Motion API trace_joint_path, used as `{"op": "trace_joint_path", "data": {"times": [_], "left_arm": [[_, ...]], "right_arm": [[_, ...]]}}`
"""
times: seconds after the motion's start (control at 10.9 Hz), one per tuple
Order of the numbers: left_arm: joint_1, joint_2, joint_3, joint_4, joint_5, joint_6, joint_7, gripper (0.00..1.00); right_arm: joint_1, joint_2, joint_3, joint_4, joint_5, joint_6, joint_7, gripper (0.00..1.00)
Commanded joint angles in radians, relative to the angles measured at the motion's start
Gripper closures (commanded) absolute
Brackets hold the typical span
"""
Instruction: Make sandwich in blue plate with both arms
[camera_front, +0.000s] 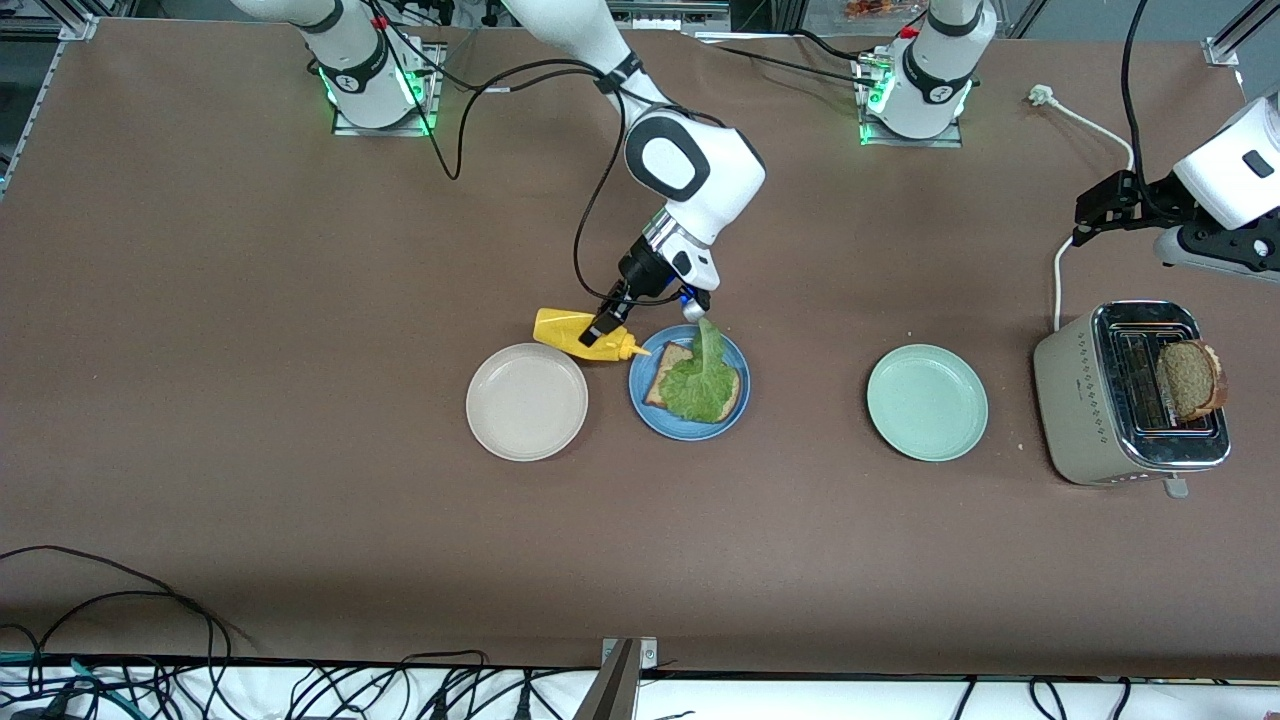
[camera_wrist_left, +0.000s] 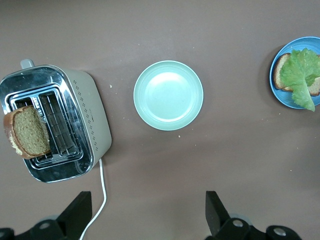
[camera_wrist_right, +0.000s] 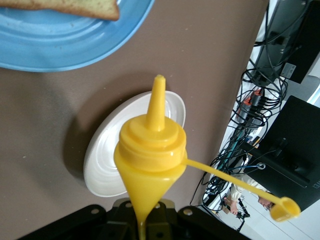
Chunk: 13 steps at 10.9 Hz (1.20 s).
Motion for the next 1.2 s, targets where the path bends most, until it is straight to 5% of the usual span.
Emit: {"op": "trace_joint_path", "data": {"times": [0.0,1.1], "left_arm": [[0.002,-0.009,0.001,0.000,-0.010,-0.010,0.010,0.00],[0.002,-0.009,0.001,0.000,-0.010,-0.010,0.008,0.00]], "right_arm": [[0.012,0.059,-0.018,0.058,-0.019,-0.022,-0.016,1.00],[0.081,0.152,-0.018,0.056,-0.213,-0.071,-0.079,1.00]]}}
